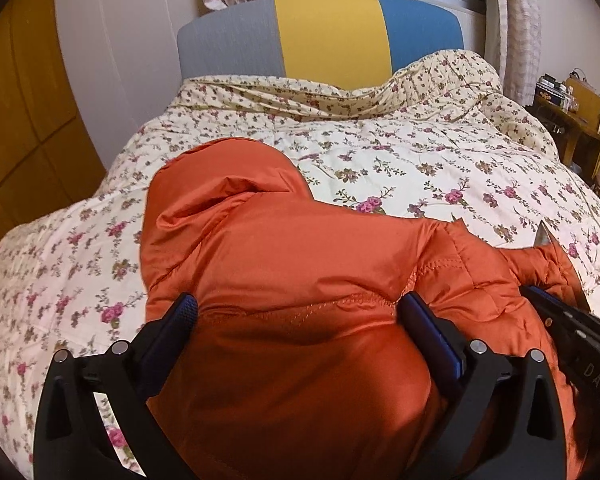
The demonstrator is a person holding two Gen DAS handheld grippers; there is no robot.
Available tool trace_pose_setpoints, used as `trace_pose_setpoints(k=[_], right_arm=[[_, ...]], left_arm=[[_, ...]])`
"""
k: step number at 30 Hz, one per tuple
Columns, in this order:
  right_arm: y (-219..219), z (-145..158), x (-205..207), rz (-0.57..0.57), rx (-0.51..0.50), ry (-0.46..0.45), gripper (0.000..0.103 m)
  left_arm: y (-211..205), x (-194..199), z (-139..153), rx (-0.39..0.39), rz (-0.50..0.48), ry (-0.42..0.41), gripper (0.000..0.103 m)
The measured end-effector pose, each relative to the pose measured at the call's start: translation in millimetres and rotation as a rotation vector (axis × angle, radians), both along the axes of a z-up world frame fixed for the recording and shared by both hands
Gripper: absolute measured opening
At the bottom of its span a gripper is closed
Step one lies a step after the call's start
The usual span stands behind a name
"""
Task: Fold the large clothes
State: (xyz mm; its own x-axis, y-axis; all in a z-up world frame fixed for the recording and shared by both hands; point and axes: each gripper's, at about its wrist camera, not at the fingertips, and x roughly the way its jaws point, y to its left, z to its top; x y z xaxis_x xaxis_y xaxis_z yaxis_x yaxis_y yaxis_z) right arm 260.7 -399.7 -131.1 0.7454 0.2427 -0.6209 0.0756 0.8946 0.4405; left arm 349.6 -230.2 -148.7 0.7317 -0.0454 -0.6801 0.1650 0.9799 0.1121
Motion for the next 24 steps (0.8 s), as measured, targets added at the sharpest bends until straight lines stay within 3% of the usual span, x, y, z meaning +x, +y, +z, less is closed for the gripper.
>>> trace_pose_setpoints(k=[4,6,7,10,14,18,24], right_arm=[[5.2,13.1,-24.4,-0.031,-0.033,-0.079,0.025],[9.3,21.6,-43.2,-0.05,-0.059,-0.13,0.047],[11.7,27.0,-56.2,-0.069,-0.08,-0.159,0.05],[17.8,30.9,-83.7,-0.105,-0.135,-0.165,0.05],[16.5,21.8,-106.4,-0.142,-0.124,-0.123,0.051],[12.3,9.4,-94.3,-0.145,-0.108,-0.039,0.058],[12.5,2.1,-87.3,-0.143,-0.09,-0.013,0.058]], left_arm=[[5.2,-28.5,10.1,-0.014,-0.022,-0.037,0.1],[7.1,-51.5,16.3,-0.038,-0.051,-0.065,0.1],[8.5,-66.2,18.9,-0.06,-0.078,-0.079,0.1],[10.2,-113.3,18.4,-0.108,-0.169,-0.139,0.1],[7.1,-152.3,6.0,-0.054,-0.202,-0.24,0.1],[8.9,-147.9,-4.0,-0.08,-0.203,-0.204,0.1],[0.7,-138.1,-14.9,-0.008,-0.217,-0.165,0.1]])
